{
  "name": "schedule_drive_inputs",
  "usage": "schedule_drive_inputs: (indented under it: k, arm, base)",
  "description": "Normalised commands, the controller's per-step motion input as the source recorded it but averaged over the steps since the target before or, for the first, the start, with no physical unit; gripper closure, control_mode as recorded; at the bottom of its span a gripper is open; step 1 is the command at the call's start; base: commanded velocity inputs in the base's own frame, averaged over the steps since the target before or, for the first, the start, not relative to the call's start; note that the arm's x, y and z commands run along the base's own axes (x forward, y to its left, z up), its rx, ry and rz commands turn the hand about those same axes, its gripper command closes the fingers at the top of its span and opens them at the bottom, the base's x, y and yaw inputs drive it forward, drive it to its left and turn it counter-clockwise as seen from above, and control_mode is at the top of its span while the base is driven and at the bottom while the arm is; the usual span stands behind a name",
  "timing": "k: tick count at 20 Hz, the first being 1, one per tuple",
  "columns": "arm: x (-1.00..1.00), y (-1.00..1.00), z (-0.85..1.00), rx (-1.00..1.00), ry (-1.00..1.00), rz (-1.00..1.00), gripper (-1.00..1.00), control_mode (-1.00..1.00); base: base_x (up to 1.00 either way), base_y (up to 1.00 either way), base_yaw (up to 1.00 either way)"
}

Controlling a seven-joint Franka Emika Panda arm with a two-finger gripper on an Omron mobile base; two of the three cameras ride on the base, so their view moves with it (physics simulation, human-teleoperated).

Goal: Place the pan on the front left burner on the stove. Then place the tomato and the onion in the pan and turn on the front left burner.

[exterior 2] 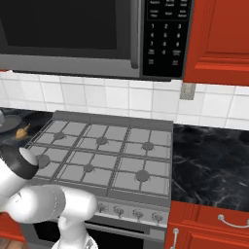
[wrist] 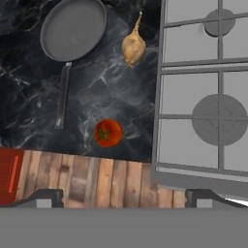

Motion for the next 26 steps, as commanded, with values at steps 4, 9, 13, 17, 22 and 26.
schedule_drive_inputs:
  k: [4, 9, 13, 17, 22, 26]
  arm:
    - [0.02, 0.65, -0.25, 0.0, -0.02, 0.0, -1.0, -1.0]
    - [0.1, 0.6, -0.21, 0.0, -0.01, 0.0, -1.0, -1.0]
    - [0.1, 0.49, -0.1, 0.0, 0.0, 0.0, -1.0, -1.0]
    - [0.11, 0.47, -0.09, 0.0, 0.0, 0.0, -1.0, -1.0]
    - [0.09, 0.24, -0.05, 0.0, 0.0, 0.0, -1.0, -1.0]
    - [0.09, 0.05, -0.08, 0.0, 0.0, 0.0, -1.0, -1.0]
  base:
    - [0.0, 0.0, 0.0]
    - [0.0, 0.0, 0.0]
    - [0.0, 0.0, 0.0]
    - [0.0, 0.0, 0.0]
    - [0.0, 0.0, 0.0]
    - [0.0, 0.0, 0.0]
